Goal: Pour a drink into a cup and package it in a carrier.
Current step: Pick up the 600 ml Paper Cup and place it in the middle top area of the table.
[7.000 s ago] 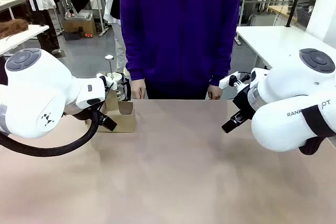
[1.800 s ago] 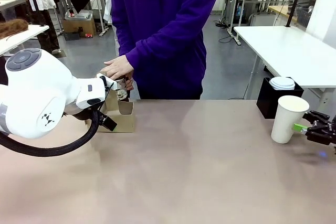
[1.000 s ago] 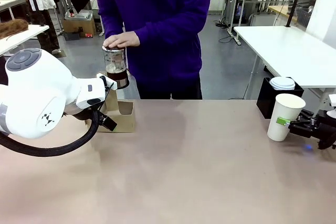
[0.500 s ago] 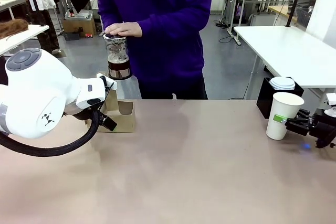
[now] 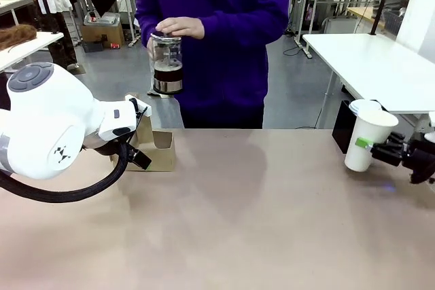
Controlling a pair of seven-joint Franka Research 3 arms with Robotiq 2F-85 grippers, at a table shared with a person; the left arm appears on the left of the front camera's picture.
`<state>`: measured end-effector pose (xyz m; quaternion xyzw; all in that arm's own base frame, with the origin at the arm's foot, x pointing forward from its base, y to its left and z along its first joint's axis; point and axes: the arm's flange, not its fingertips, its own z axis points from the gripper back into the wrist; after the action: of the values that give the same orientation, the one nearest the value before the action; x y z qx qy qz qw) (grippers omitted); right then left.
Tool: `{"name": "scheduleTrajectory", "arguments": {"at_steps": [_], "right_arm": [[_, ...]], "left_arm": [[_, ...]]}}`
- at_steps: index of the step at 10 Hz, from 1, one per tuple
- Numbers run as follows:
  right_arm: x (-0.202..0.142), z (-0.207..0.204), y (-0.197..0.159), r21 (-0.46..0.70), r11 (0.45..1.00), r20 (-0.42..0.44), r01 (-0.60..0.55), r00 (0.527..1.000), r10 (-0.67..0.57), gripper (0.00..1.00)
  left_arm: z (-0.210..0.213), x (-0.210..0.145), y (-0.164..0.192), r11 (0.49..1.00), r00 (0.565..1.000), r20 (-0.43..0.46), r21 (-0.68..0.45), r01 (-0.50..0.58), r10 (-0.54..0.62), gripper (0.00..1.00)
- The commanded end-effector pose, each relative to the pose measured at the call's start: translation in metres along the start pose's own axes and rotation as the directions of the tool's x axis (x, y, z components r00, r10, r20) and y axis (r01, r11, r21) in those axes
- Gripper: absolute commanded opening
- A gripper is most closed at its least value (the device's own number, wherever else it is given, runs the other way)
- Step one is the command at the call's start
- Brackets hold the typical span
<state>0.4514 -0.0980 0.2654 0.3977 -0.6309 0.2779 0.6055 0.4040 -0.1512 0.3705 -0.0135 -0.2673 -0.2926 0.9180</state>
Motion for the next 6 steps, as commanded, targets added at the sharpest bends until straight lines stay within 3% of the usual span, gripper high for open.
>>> {"name": "scheduleTrajectory", "arguments": {"at_steps": [1,3,6], "right_arm": [[0.045,-0.053,0.027,-0.023,1.000,-0.013,0.010,1.000,-0.010,0.80],[0.052,-0.121,0.036,-0.018,0.999,-0.035,0.037,0.999,-0.037,0.80],[0.032,-0.214,0.031,-0.046,0.998,-0.055,0.043,0.997,-0.046,0.80]], "left_arm": [[0.000,0.000,0.000,1.000,1.000,0.001,-0.001,0.000,0.000,1.00],[0.000,0.000,0.000,1.000,1.000,0.001,-0.001,0.000,0.000,1.00],[0.000,0.000,0.000,1.000,1.000,0.001,-0.001,0.000,0.000,1.00]]}}
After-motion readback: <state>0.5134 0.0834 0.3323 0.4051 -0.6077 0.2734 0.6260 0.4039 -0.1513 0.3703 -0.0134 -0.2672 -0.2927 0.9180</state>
